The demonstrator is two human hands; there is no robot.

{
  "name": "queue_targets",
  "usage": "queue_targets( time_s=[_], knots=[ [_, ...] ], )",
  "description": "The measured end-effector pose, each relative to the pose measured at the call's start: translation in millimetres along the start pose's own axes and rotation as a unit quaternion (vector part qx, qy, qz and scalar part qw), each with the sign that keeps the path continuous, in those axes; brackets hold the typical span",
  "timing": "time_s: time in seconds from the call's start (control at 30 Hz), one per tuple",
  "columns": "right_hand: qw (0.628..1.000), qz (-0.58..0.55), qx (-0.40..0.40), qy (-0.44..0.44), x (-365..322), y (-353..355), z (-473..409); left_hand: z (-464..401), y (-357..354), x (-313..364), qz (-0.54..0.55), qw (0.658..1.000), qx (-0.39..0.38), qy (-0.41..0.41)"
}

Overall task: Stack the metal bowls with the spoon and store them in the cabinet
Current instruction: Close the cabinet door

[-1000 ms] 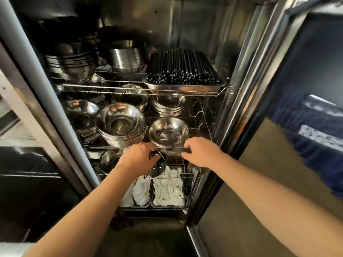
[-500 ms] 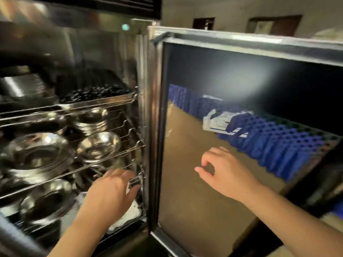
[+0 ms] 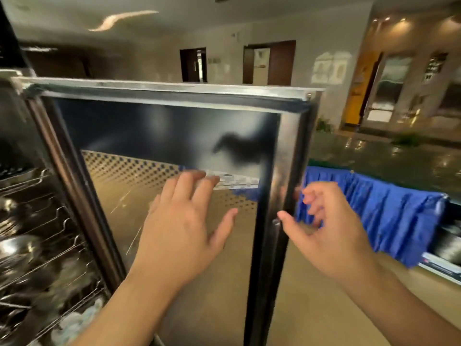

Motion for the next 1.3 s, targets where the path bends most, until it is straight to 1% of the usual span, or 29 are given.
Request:
queue_targets(
  time_s=[0.07,0.13,0.2,0.33,0.43,0.6,0.73,0.83,0.93,1.0,1.03,1.1,1.17,1.3],
  knots=[
    [0.996,-0.029,-0.066,-0.045,17,0,-6,-20,0,34,0.018,0.999,0.034,-0.012],
    [0.988,-0.067,-0.136,-0.018,26,-4,-9,-38,-3,61,0.012,0.999,0.041,-0.014],
    [0.979,-0.093,-0.178,0.022,28,-6,-7,-51,-9,84,0.004,0.999,0.042,-0.006],
    [0.968,-0.129,-0.204,0.065,32,-4,-1,-61,-14,113,0.004,0.998,0.058,0.039],
    [0.958,-0.146,-0.230,0.094,35,0,3,-56,-10,123,-0.004,0.993,0.098,0.071],
    [0.939,-0.135,-0.259,0.183,26,6,12,-27,12,125,-0.040,0.981,0.162,0.097],
    [0.912,-0.125,-0.245,0.303,2,9,14,5,39,125,-0.059,0.970,0.201,0.126],
    [0.889,-0.144,-0.204,0.383,-18,5,14,35,62,119,-0.093,0.963,0.209,0.144],
    [0.878,-0.210,-0.156,0.401,-41,-6,17,69,86,115,-0.142,0.950,0.207,0.185],
    [0.866,-0.260,-0.153,0.399,-54,-13,20,87,98,113,-0.146,0.940,0.214,0.224],
    [0.849,-0.292,-0.166,0.408,-69,-22,25,104,109,112,-0.153,0.931,0.222,0.248],
    [0.834,-0.321,-0.187,0.409,-82,-29,30,118,117,109,-0.144,0.927,0.230,0.257],
    [0.801,-0.364,-0.235,0.414,-103,-40,39,136,131,108,-0.174,0.911,0.231,0.295],
    [0.745,-0.408,-0.336,0.406,-143,-62,59,168,157,98,-0.210,0.870,0.236,0.378]
  ],
)
Point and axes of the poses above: each hand's wrist, its own z-axis away from the middle knuckle, its own y-axis out of the back of the hand, x = y × z, the point moved 2 cm from there along -z, towards the middle knuckle, and after that the axes turned 9 degrees about -x, right-handed, at the moved point
